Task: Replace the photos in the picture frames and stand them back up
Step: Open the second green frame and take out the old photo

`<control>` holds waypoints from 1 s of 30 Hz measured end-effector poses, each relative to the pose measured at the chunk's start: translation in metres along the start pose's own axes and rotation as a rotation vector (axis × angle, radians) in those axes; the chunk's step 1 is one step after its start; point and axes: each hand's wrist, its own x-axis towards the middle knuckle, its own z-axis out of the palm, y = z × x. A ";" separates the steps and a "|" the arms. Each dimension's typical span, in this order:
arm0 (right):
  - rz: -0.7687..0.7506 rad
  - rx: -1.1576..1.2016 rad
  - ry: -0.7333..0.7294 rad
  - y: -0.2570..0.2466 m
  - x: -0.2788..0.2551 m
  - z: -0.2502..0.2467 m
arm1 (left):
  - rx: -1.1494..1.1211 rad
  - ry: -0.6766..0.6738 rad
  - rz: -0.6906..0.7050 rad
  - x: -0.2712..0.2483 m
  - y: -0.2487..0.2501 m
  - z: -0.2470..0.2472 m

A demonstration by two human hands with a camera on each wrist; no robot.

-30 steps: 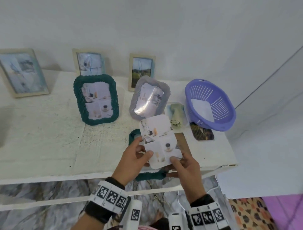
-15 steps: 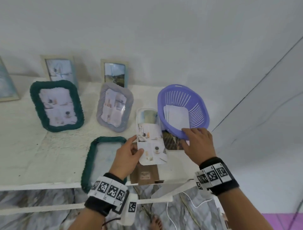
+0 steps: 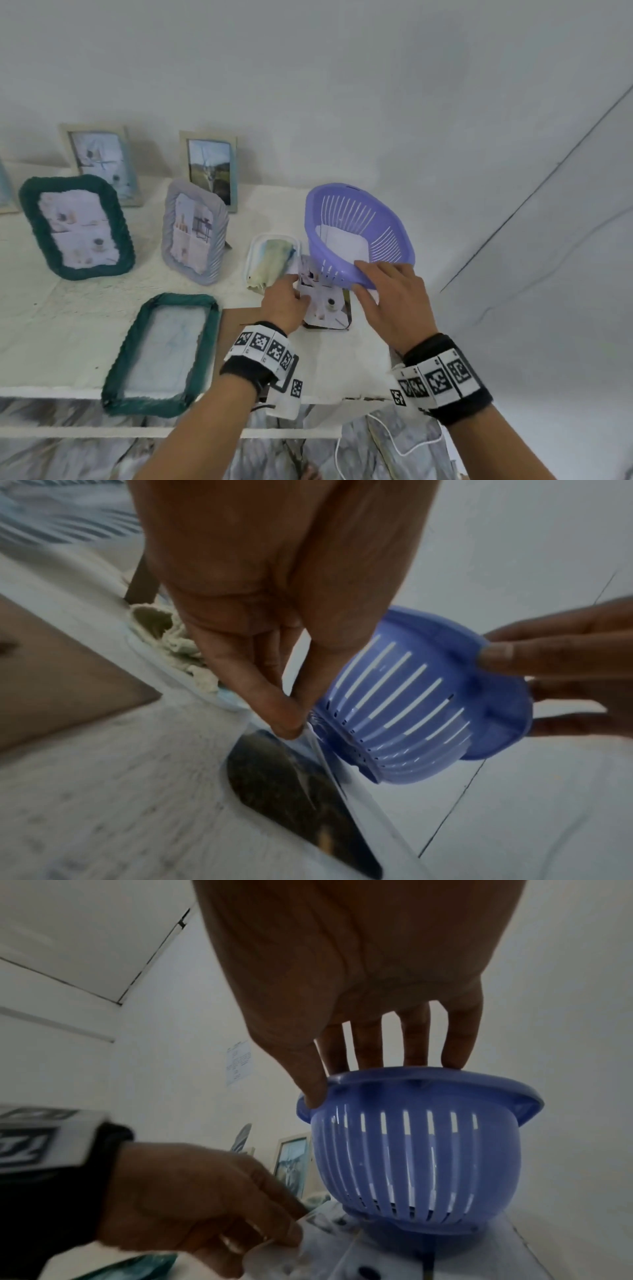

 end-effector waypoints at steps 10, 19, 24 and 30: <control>-0.097 -0.114 -0.189 -0.008 -0.014 0.018 | 0.267 0.064 0.011 0.013 -0.002 0.006; 0.032 0.138 -0.402 0.000 0.059 -0.017 | -0.512 0.102 -0.026 0.002 0.005 -0.033; 0.069 -0.031 -0.513 0.001 0.150 -0.012 | -0.515 0.047 0.003 0.009 0.006 -0.032; 0.082 -0.318 -0.739 0.007 0.209 0.058 | -0.539 0.030 0.020 0.011 0.001 -0.032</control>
